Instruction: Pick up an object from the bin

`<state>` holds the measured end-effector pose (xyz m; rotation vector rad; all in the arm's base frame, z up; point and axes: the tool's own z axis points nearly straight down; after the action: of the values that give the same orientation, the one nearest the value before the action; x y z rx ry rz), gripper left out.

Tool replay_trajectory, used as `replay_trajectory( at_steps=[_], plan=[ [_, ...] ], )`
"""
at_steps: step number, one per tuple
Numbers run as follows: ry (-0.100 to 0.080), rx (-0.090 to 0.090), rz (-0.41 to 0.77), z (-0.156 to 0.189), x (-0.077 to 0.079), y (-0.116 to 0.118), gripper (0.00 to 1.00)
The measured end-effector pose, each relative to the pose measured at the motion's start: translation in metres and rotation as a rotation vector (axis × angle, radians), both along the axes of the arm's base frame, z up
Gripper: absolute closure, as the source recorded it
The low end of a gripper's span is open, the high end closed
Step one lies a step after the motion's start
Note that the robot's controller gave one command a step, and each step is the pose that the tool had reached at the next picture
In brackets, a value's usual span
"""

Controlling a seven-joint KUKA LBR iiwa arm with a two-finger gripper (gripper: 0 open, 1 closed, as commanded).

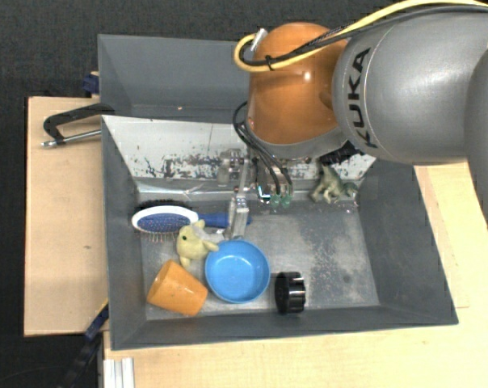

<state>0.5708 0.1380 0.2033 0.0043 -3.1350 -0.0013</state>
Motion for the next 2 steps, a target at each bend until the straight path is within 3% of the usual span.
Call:
replay_trajectory(
  at_steps=[1, 2],
  plan=[
    [-0.004, 0.0, 0.068, -0.135, -0.08, -0.025, 0.0],
    [-0.015, 0.001, 0.382, -0.102, -0.064, -0.048, 0.0]
  ],
)
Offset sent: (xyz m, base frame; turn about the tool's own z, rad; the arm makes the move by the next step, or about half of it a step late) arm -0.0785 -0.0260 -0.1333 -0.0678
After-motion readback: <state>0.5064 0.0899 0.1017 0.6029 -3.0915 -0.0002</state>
